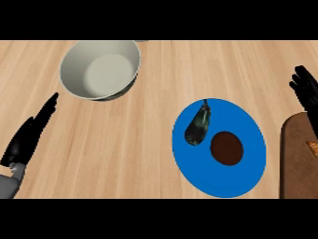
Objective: Pick the cupcake from the plate and place it in the bowl
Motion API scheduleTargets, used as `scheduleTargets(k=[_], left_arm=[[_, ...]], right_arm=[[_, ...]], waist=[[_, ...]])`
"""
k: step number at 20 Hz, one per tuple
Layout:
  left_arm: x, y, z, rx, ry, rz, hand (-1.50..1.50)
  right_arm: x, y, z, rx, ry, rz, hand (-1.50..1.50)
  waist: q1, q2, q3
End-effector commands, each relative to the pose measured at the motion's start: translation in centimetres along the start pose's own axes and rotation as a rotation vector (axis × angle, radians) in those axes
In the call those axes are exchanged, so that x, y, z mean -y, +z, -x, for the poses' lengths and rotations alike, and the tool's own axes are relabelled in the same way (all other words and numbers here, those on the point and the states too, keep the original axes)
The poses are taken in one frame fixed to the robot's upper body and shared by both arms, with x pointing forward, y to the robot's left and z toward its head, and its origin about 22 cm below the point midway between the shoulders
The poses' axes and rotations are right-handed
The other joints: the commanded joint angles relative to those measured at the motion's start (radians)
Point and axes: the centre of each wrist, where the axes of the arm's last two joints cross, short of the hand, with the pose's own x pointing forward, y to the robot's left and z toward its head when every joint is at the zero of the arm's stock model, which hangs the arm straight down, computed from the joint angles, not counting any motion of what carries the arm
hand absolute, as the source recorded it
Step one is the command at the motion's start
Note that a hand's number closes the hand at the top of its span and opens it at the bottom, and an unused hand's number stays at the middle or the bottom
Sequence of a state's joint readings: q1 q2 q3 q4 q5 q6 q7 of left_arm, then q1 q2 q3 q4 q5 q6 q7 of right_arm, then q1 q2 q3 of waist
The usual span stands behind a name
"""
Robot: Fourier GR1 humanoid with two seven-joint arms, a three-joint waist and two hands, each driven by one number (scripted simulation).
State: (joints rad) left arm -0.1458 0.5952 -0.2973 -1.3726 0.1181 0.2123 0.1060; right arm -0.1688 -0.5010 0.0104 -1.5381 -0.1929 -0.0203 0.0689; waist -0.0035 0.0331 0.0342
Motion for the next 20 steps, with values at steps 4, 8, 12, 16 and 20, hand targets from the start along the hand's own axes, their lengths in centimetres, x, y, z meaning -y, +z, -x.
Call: scheduleTargets(k=[4,8,12,16,20], left_arm=[[-0.6,-1.4,-4.6,0.181,0.079,-0.116,0.00],[0.6,-2.6,-8.4,0.275,0.196,-0.160,0.00],[0.5,-2.0,-8.6,0.269,0.202,-0.157,0.00],[1.4,-1.5,-7.3,0.268,0.182,-0.177,0.00],[1.0,-1.1,-7.6,0.261,0.208,-0.167,0.00]], right_arm=[[-3.6,-1.7,0.0,0.190,-0.374,-0.412,1.50],[1.0,-1.8,4.1,0.189,-0.167,-0.090,1.50],[2.8,-1.3,6.5,0.385,-0.482,-0.335,-1.50],[7.2,-1.8,4.6,0.481,-0.259,-0.512,-1.50],[8.2,-3.2,2.3,0.450,-0.046,-0.621,-1.50]], waist=[[0.050,-0.026,-0.026],[0.030,-0.011,-0.027],[0.037,-0.019,-0.026],[0.031,-0.023,-0.030],[0.035,-0.026,-0.032]])
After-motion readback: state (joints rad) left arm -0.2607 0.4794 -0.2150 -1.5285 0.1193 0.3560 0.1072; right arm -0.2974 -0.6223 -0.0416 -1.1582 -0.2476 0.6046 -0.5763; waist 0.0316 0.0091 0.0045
